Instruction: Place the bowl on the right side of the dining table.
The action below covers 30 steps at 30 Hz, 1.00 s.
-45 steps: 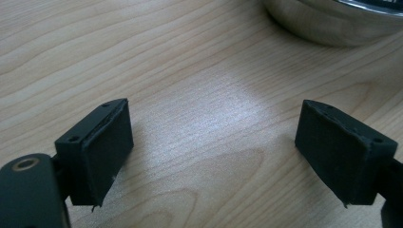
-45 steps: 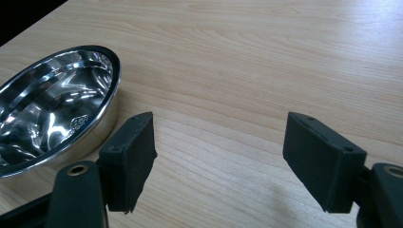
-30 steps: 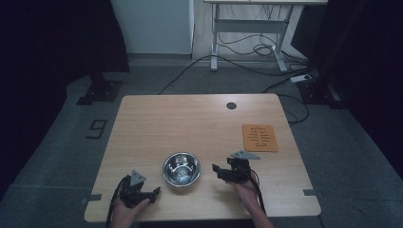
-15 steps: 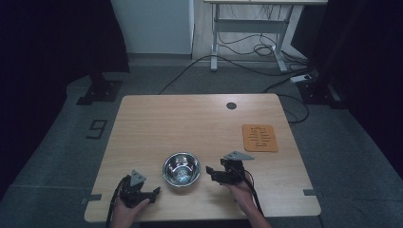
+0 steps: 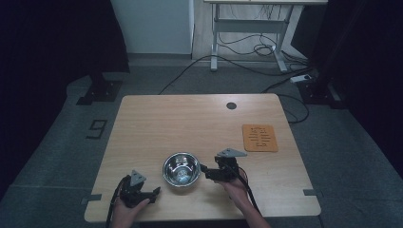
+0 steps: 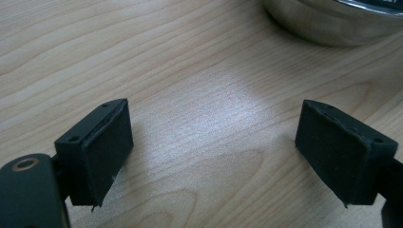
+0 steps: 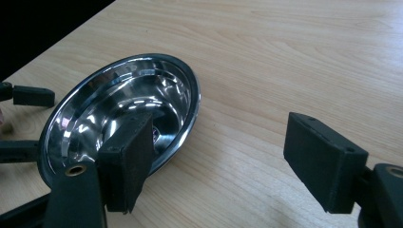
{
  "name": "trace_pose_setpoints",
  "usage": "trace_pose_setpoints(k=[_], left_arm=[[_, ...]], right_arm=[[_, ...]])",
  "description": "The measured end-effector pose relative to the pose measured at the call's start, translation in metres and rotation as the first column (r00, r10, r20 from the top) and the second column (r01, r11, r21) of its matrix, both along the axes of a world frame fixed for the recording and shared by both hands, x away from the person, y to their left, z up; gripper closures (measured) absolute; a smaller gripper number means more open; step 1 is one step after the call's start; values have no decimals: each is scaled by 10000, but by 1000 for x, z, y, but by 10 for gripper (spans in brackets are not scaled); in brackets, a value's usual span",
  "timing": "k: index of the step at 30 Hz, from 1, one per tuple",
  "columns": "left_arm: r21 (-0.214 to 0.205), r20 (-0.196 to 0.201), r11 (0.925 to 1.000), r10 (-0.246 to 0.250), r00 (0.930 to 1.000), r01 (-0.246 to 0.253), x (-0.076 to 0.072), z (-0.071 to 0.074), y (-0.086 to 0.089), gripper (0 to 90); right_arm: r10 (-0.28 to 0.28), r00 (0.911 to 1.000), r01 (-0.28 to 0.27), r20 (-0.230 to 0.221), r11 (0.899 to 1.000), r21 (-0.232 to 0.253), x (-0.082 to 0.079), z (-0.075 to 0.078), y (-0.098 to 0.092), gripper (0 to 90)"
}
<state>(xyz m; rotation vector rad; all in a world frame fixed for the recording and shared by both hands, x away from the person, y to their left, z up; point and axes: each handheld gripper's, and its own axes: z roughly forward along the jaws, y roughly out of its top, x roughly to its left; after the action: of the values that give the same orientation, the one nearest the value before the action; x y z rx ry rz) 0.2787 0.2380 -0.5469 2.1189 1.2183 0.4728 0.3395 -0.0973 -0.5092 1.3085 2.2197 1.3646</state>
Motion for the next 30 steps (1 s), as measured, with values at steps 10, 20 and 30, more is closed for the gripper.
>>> trace_pose_setpoints(k=[10,20,30], left_arm=[[1,1,10000,-1,10000,1,0,0,0,119],[1,0,10000,0,10000,0,0,0,0,118],[-1,5,10000,-4,10000,4,0,0,0,120]], right_arm=[[43,9997,-47,-242,9999,-147,5,-5,11,252],[227,9990,-241,-391,9991,-356,14,-13,28,264],[546,9980,-572,-328,9946,-862,21,-25,53,337]])
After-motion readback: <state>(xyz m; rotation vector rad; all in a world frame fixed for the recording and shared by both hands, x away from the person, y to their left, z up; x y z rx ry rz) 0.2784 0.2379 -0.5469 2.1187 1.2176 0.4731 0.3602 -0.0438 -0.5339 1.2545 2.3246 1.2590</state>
